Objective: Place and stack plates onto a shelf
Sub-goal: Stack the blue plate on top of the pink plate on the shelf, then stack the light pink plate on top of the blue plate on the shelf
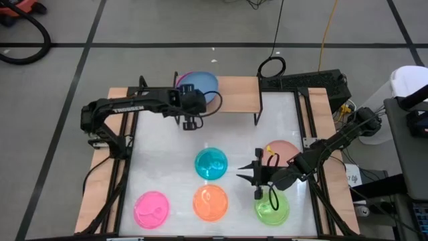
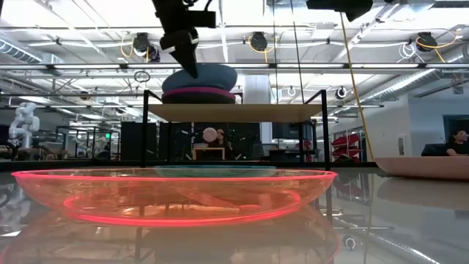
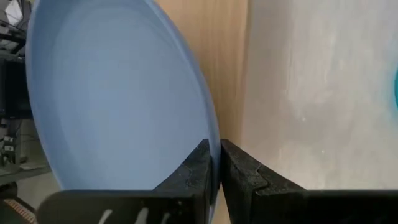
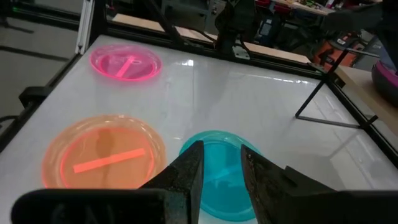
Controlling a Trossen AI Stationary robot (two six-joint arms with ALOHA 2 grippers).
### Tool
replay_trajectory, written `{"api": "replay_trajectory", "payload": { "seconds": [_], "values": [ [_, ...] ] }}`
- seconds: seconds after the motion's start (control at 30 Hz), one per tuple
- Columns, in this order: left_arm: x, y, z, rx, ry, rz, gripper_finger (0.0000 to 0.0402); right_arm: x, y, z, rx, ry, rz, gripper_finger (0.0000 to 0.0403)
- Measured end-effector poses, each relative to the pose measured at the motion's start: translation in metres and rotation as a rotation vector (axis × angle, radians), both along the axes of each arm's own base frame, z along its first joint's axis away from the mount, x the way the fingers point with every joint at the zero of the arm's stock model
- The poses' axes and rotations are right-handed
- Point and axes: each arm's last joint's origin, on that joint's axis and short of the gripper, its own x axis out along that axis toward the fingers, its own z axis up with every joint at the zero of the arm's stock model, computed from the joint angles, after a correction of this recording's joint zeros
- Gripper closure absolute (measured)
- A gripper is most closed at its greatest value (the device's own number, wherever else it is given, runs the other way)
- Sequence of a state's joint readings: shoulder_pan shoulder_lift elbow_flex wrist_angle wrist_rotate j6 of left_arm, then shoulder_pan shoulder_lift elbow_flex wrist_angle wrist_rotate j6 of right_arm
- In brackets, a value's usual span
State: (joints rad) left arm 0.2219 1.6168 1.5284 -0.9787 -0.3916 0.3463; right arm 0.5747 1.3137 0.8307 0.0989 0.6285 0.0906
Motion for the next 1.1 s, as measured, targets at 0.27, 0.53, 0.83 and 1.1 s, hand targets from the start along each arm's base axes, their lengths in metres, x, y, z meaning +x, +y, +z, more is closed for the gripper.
{"api": "replay_trajectory", "payload": {
  "seconds": [0.27, 0.53, 0.83, 1.1],
  "values": [
    [0.001, 0.004, -0.004, 0.0, 0.003, 0.048, 0.0312, 0.0, 0.0, 0.0, -0.001, 0.001, 0.001, 0.0314],
    [-0.007, -0.007, 0.013, 0.156, 0.004, 0.134, 0.0242, -0.002, -0.001, 0.001, 0.015, 0.008, -0.006, 0.0314],
    [-0.057, -0.056, 0.073, -0.016, -0.459, 0.147, 0.0241, -0.015, -0.033, 0.005, 0.254, 0.201, -0.163, 0.0314],
    [-0.078, -0.124, 0.015, -0.217, -0.914, -0.043, 0.0277, -0.037, -0.028, -0.02, 0.369, 0.57, -0.288, 0.0314]
  ]
}}
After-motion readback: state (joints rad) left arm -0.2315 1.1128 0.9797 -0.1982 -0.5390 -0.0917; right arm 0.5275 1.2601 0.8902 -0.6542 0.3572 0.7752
